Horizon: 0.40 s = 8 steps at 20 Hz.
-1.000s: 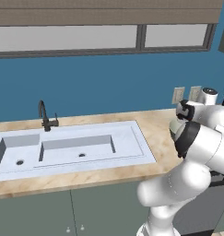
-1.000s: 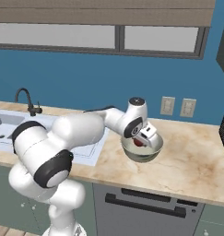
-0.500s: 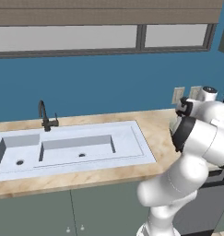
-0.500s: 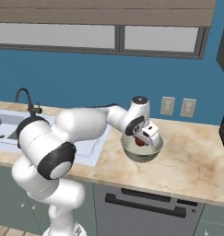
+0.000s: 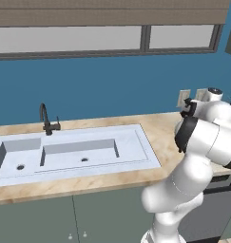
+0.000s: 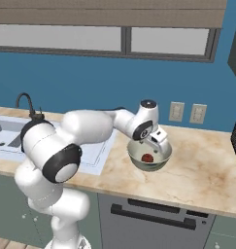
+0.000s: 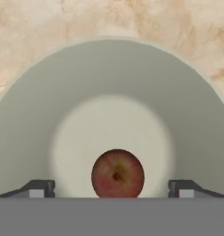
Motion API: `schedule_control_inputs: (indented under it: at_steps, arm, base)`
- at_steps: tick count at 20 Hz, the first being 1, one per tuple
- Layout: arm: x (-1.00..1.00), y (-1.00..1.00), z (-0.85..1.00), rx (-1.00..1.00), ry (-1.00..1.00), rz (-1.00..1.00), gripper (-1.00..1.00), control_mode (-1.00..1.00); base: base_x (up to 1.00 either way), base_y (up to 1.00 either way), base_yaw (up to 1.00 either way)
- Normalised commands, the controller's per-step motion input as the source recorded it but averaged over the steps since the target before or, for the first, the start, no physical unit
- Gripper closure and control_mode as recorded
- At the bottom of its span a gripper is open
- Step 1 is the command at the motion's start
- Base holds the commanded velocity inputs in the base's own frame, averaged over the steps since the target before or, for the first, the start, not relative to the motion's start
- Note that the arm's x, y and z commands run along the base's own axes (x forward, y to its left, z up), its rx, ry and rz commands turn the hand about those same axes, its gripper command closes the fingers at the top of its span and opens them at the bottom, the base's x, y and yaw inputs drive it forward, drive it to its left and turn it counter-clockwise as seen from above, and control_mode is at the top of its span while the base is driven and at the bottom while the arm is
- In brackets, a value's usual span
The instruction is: Pick the limes from the cabinet and place them in one bowl. Pick the apple from the sink and place it in the other bowl.
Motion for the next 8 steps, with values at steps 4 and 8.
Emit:
schedule_control_inputs:
  at_steps: [4,8]
  arm:
    - [-0.18,0.19,0.4,-0.03,0.0,0.0,-1.0,-1.0]
    - [-0.37,0.15,0.27,-0.03,-0.01,0.01,-1.0,-1.0]
  base:
    - [0.0,0.0,0.0]
    - [0.0,0.0,0.0]
